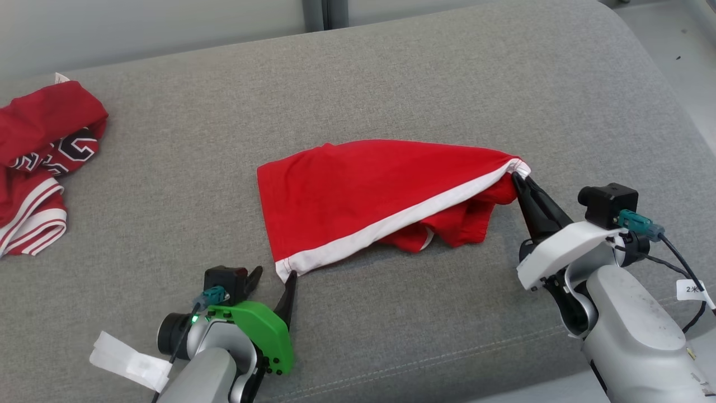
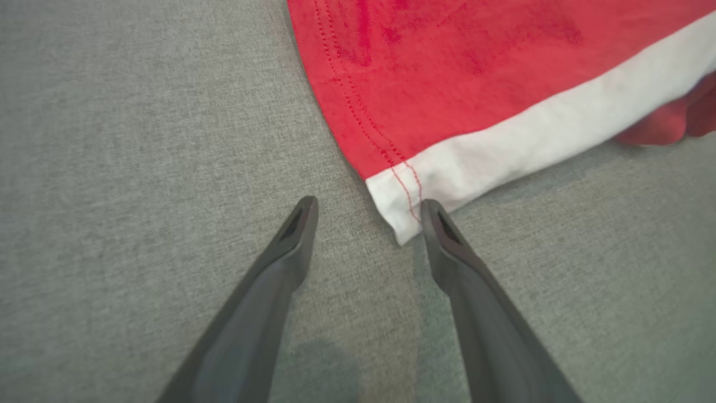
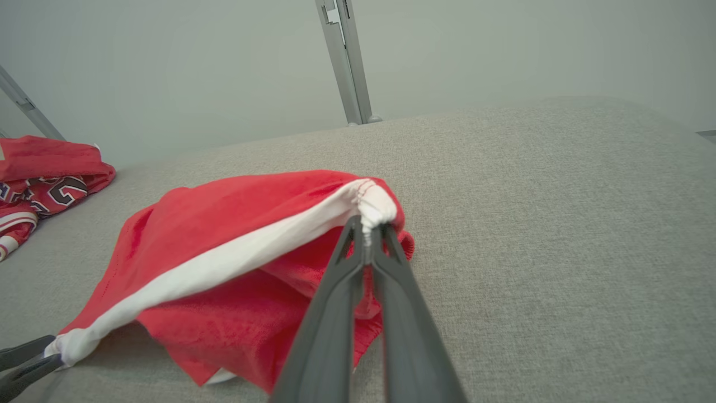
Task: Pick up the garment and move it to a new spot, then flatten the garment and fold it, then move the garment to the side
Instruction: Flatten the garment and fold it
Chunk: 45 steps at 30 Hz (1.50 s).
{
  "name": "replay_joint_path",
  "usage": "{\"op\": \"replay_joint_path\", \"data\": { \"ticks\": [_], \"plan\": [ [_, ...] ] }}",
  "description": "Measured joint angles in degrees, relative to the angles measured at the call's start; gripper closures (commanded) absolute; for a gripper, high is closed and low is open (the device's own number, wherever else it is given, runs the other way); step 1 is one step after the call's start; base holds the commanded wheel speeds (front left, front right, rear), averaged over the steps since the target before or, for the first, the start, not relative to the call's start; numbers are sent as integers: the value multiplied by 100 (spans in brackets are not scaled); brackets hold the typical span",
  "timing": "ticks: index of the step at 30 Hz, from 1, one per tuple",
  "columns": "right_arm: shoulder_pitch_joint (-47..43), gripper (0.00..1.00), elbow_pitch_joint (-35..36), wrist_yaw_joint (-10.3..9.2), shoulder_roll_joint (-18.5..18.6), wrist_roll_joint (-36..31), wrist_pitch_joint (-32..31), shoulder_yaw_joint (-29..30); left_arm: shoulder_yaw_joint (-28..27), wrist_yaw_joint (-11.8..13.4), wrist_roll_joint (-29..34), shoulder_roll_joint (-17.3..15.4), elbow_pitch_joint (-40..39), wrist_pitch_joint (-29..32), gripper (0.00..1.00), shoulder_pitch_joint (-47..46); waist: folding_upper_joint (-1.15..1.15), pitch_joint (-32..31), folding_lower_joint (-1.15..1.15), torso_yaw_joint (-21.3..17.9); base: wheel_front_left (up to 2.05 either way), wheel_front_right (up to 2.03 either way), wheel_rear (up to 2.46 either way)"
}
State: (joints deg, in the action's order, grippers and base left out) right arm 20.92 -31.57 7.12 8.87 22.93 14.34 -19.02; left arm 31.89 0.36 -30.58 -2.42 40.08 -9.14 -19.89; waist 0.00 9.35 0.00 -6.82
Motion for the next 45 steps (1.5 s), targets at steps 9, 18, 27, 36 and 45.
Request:
{"op": "replay_joint_path", "data": {
  "ticks": [9, 18, 27, 36, 45],
  "plan": [
    [0, 100, 53, 0, 0, 36, 0, 31, 403, -172, -115, 7, 15, -92, 100, -86, 0, 67, 0, -18, 0, 0, 0],
    [1, 100, 246, 0, 32, 38, 0, 159, 249, -187, -334, 12, -279, -458, 100, -326, 0, 85, 0, 31, 0, 0, 0],
    [-36, 100, 814, 0, 111, 108, 1, 330, -581, -188, -712, 24, -1154, -537, 100, -493, 0, -31, 0, 118, 0, 0, 0],
    [-890, 100, 1348, 0, 270, 871, -218, -788, -1438, -292, -812, -13, -2470, -536, 100, 46, 0, -110, 0, 85, 0, 0, 0],
    [-1575, 100, 2078, 0, 965, 1570, -835, -1104, -1083, -388, -816, -368, -2762, -535, 100, 1427, 0, -56, 0, -32, 0, 0, 0]
  ]
}}
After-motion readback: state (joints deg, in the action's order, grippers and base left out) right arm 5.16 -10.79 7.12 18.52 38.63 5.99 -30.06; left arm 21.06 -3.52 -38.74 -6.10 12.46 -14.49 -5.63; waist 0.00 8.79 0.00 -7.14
